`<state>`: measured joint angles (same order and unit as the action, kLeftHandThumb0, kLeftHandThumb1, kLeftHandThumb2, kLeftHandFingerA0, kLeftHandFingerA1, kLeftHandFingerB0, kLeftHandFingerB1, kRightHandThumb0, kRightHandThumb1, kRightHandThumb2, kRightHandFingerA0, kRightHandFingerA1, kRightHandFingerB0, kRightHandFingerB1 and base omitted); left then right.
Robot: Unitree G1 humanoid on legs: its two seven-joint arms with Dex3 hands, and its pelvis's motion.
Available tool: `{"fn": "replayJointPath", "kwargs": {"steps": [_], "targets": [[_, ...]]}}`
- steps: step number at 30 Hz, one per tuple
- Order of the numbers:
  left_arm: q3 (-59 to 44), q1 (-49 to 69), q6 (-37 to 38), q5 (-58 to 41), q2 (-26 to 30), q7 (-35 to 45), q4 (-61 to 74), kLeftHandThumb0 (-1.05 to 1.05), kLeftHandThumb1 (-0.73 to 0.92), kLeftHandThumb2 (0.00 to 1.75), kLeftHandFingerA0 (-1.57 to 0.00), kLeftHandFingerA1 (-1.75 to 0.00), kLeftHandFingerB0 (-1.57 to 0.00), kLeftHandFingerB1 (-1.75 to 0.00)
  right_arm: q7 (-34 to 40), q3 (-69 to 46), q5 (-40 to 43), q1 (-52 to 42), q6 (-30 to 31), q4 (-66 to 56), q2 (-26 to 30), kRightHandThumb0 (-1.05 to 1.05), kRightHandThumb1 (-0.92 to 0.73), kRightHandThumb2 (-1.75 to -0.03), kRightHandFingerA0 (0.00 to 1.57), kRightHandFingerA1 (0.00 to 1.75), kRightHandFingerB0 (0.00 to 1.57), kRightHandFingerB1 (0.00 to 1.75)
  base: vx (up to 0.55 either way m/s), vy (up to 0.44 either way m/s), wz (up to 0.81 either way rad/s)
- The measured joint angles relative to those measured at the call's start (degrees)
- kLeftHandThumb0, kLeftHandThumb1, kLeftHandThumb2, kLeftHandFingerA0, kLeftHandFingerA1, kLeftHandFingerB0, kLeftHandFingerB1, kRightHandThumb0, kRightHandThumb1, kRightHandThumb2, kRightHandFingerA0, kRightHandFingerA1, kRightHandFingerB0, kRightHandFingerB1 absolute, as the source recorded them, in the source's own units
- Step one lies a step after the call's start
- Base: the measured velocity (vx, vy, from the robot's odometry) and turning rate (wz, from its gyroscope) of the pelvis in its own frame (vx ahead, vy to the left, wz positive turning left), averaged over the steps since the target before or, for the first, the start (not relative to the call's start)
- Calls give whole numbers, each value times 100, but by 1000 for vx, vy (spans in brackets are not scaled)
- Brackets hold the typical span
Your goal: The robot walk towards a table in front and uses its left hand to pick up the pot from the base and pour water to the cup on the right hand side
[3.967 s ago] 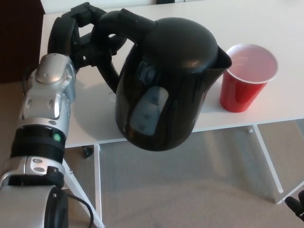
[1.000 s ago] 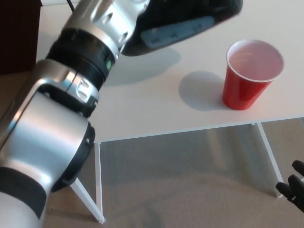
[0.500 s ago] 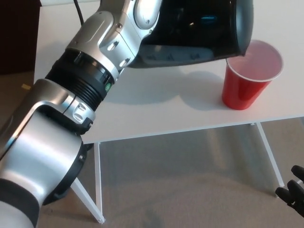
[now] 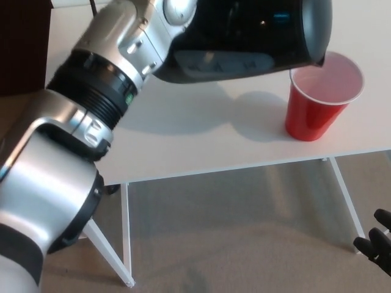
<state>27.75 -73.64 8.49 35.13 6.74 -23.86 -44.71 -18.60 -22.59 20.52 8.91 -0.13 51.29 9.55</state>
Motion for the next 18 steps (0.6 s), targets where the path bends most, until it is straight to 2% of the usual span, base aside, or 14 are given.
{"fn": "replayJointPath", "kwargs": {"steps": [1,2,5,6,7,9,10,11,12,13,14,15,16,18], "targets": [[11,-41,37,21,15,3,-49,-24,43,84,-122,-136,-85,-100,8,-5,2,6,4,0,-1,-28,-44,-53,72,48,62,45,0,0,0],[38,-87,85,52,34,2,-106,-27,40,84,-124,-135,-88,-91,18,-12,2,9,6,0,-1,-37,-38,-65,67,56,58,53,0,0,0],[230,-228,254,225,119,-11,-288,-27,41,85,-126,-135,-93,-100,37,-14,1,10,7,-1,-1,-38,-37,-65,68,56,58,53,0,0,0],[328,-292,326,302,158,-40,-365,-27,41,85,-126,-135,-93,-100,41,-13,1,10,7,-2,-1,-38,-37,-65,68,56,58,53,0,0,0],[449,-371,395,399,200,-81,-457,-28,54,58,-93,-173,-87,-134,42,-12,0,10,7,-4,-1,-31,-44,-53,72,48,63,45,0,0,0],[630,-500,496,542,238,-188,-599,-27,56,58,-92,-173,-84,-136,42,-9,-2,13,6,-4,-1,-31,-43,-52,73,48,63,45,0,0,0],[712,-559,539,607,245,-252,-666,-29,55,58,-93,-172,-86,-133,43,-6,-3,17,5,-4,-1,-31,-43,-53,73,48,64,45,0,0,0],[828,-631,589,703,247,-336,-757,-30,56,57,-95,-175,-81,-139,44,-3,-4,25,5,-4,-1,-39,-37,-66,68,56,59,53,0,0,0],[878,-657,604,741,248,-371,-792,-35,38,79,-127,-145,-97,-128,44,-2,-4,29,5,-4,-1,-39,-37,-66,68,56,58,53,0,0,0],[1009,-710,625,839,248,-467,-876,-35,38,79,-127,-145,-97,-128,46,-2,-4,37,5,-4,-1,-39,-37,-66,68,56,58,53,0,0,0],[1095,-745,643,910,248,-530,-930,-28,57,57,-95,-175,-75,-157,45,-2,-4,41,5,-4,-1,-40,-38,-67,68,57,58,53,0,0,0],[1185,-782,661,983,248,-599,-977,-35,45,88,-126,-137,-89,-102,45,0,-4,44,5,-4,-1,-39,-37,-66,69,57,58,53,0,0,0],[1275,-815,674,1069,245,-673,-1026,-29,57,59,-95,-175,-84,-125,44,1,-4,47,5,-4,0,-40,-37,-66,70,57,60,54,0,0,0],[1416,-879,702,1199,244,-773,-1083,-28,57,58,-95,-175,-85,-126,42,1,-4,48,5,-3,0,-39,-37,-66,69,56,59,54,0,0,0]]}}
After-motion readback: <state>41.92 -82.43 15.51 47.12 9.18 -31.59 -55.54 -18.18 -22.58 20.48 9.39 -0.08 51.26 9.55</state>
